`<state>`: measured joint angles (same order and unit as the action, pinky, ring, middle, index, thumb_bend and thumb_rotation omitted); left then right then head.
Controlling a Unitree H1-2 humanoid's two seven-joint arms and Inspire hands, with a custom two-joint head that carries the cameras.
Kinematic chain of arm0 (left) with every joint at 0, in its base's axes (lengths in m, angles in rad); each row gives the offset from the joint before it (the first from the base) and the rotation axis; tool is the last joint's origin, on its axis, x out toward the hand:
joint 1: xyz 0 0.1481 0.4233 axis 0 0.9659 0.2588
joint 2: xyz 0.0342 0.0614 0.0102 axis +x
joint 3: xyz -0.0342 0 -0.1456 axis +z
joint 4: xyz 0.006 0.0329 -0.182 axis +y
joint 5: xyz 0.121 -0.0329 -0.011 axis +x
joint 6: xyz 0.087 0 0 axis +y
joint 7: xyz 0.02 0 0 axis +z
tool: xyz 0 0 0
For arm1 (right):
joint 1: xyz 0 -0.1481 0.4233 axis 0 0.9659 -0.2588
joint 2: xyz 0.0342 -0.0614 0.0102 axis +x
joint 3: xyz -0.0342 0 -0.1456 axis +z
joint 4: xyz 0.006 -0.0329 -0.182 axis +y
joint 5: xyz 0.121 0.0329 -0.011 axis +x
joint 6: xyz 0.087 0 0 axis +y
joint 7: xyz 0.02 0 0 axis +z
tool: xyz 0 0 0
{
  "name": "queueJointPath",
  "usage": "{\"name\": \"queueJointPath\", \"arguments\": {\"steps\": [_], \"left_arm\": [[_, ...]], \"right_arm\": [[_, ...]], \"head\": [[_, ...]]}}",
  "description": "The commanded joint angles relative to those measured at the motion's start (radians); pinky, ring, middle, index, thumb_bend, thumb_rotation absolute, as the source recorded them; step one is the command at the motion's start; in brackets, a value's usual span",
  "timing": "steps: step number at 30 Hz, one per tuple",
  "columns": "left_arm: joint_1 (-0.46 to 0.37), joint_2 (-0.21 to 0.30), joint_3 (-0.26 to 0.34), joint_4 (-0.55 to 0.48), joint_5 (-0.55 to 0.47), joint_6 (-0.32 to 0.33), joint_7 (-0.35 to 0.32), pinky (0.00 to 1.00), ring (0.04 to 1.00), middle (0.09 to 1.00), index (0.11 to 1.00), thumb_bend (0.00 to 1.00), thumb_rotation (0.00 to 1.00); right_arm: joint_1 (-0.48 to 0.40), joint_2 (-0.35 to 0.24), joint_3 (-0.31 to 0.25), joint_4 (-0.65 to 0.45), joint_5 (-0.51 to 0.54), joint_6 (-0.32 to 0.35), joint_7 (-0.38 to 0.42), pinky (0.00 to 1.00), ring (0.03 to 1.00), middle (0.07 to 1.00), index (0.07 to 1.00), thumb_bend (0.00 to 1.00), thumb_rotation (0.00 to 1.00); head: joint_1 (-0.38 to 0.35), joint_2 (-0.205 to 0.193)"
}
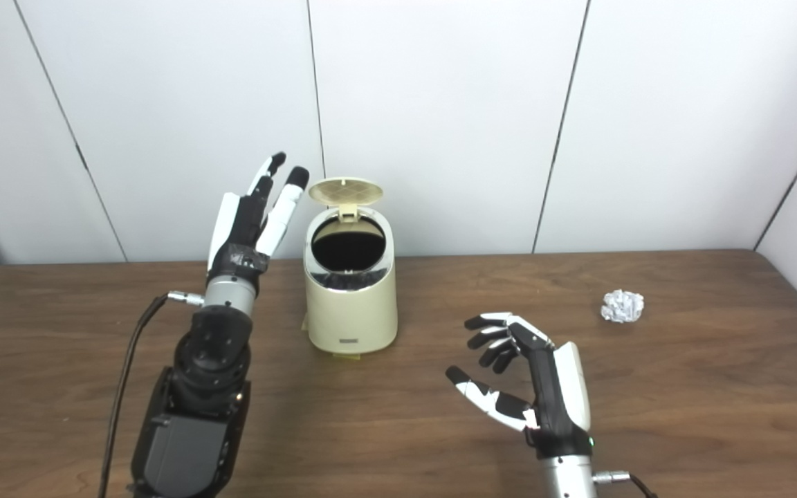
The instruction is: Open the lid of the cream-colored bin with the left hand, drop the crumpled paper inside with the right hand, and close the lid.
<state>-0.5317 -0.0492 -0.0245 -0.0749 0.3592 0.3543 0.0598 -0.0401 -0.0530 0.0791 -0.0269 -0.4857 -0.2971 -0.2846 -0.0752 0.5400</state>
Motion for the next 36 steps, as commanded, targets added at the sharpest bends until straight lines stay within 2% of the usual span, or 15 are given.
{"name": "queueJointPath", "arguments": {"steps": [1, 4, 7, 9, 11, 12, 16, 20, 25, 26, 28, 29, 31, 33, 36], "left_arm": [[-0.005, 0.001, 0.022, -0.048, -0.047, -0.088, 0.023, 1.0, 1.0, 0.998, 1.0, 0.61, 1.0], [0.042, 0.011, 0.049, -0.054, -0.139, -0.218, 0.02, 1.0, 0.995, 0.98, 0.981, 0.52, 1.0], [0.084, 0.041, 0.083, -0.023, -0.244, -0.358, -0.008, 0.91, 0.919, 0.895, 0.89, 0.38, 1.0], [0.11, 0.061, 0.103, -0.009, -0.3, -0.401, -0.024, 0.81, 0.85, 0.84, 0.834, 0.27, 0.85], [0.129, 0.067, 0.114, 0.0, -0.333, -0.436, -0.026, 0.76, 0.8, 0.801, 0.787, 0.25, 0.62], [0.145, 0.069, 0.118, 0.001, -0.331, -0.461, -0.017, 0.73, 0.773, 0.779, 0.764, 0.26, 0.58], [0.224, 0.083, 0.139, -0.011, -0.343, -0.535, -0.005, 0.63, 0.694, 0.718, 0.703, 0.24, 0.6], [0.29, 0.106, 0.153, -0.027, -0.357, -0.567, -0.015, 0.61, 0.682, 0.711, 0.699, 0.25, 0.64], [0.351, 0.109, 0.156, -0.032, -0.383, -0.616, -0.021, 0.58, 0.672, 0.707, 0.699, 0.25, 0.71], [0.367, 0.106, 0.155, -0.035, -0.396, -0.624, -0.025, 0.58, 0.668, 0.707, 0.699, 0.25, 0.76], [0.393, 0.101, 0.152, -0.038, -0.41, -0.637, -0.028, 0.58, 0.667, 0.709, 0.7, 0.26, 0.8], [0.403, 0.099, 0.151, -0.038, -0.412, -0.642, -0.028, 0.59, 0.674, 0.714, 0.704, 0.28, 0.81], [0.419, 0.095, 0.147, -0.036, -0.413, -0.648, -0.028, 0.6, 0.68, 0.718, 0.707, 0.29, 0.81], [0.432, 0.091, 0.145, -0.037, -0.417, -0.649, -0.029, 0.61, 0.695, 0.723, 0.71, 0.31, 0.77], [0.452, 0.083, 0.141, -0.041, -0.427, -0.649, -0.032, 0.63, 0.702, 0.726, 0.709, 0.31, 0.74]], "right_arm": [[0.03, 0.014, 0.012, 0.065, -0.005, -0.015, -0.009, 0.31, 0.409, 0.511, 0.588, 0.4, 0.15], [0.024, 0.013, 0.01, 0.077, -0.005, -0.021, -0.016, 0.3, 0.403, 0.509, 0.588, 0.4, 0.14], [0.019, 0.013, 0.005, 0.083, -0.009, -0.019, -0.025, 0.32, 0.421, 0.528, 0.586, 0.39, 0.11], [0.018, 0.013, 0.002, 0.082, 0.011, -0.019, -0.017, 0.33, 0.431, 0.53, 0.587, 0.39, 0.1], [0.016, 0.011, -0.001, 0.082, 0.022, -0.02, -0.014, 0.35, 0.456, 0.538, 0.589, 0.39, 0.13], [0.016, 0.012, -0.004, 0.082, 0.025, -0.019, -0.016, 0.36, 0.462, 0.537, 0.589, 0.39, 0.14], [0.012, 0.02, -0.019, 0.051, 0.028, -0.007, -0.026, 0.31, 0.407, 0.5, 0.588, 0.39, 0.15], [0.003, 0.016, -0.027, -0.013, 0.016, 0.015, -0.013, 0.43, 0.529, 0.582, 0.586, 0.37, 0.19], [-0.042, -0.023, -0.046, -0.105, -0.058, 0.091, 0.013, 0.39, 0.497, 0.559, 0.576, 0.38, 0.24], [-0.06, -0.047, -0.05, -0.132, -0.084, 0.122, 0.04, 0.38, 0.5, 0.579, 0.592, 0.41, 0.18], [-0.091, -0.093, -0.06, -0.187, -0.107, 0.2, 0.115, 0.39, 0.511, 0.622, 0.621, 0.45, 0.15], [-0.106, -0.118, -0.065, -0.207, -0.112, 0.238, 0.154, 0.43, 0.569, 0.675, 0.662, 0.55, 0.19], [-0.137, -0.175, -0.074, -0.224, -0.137, 0.295, 0.217, 0.47, 0.614, 0.707, 0.69, 0.63, 0.24], [-0.171, -0.233, -0.081, -0.221, -0.164, 0.337, 0.263, 0.58, 0.7, 0.757, 0.739, 0.79, 0.31], [-0.229, -0.333, -0.081, -0.218, -0.202, 0.389, 0.341, 0.64, 0.749, 0.788, 0.766, 0.89, 0.37]], "head": [[0.0, -0.001], [-0.003, -0.004], [0.0, -0.005], [0.0, -0.006], [-0.001, -0.007], [0.001, -0.008], [0.001, -0.009], [-0.001, -0.011], [-0.004, -0.013], [-0.006, -0.014], [-0.005, -0.015], [-0.004, -0.016], [-0.004, -0.016], [-0.003, -0.017], [-0.003, -0.017]]}}
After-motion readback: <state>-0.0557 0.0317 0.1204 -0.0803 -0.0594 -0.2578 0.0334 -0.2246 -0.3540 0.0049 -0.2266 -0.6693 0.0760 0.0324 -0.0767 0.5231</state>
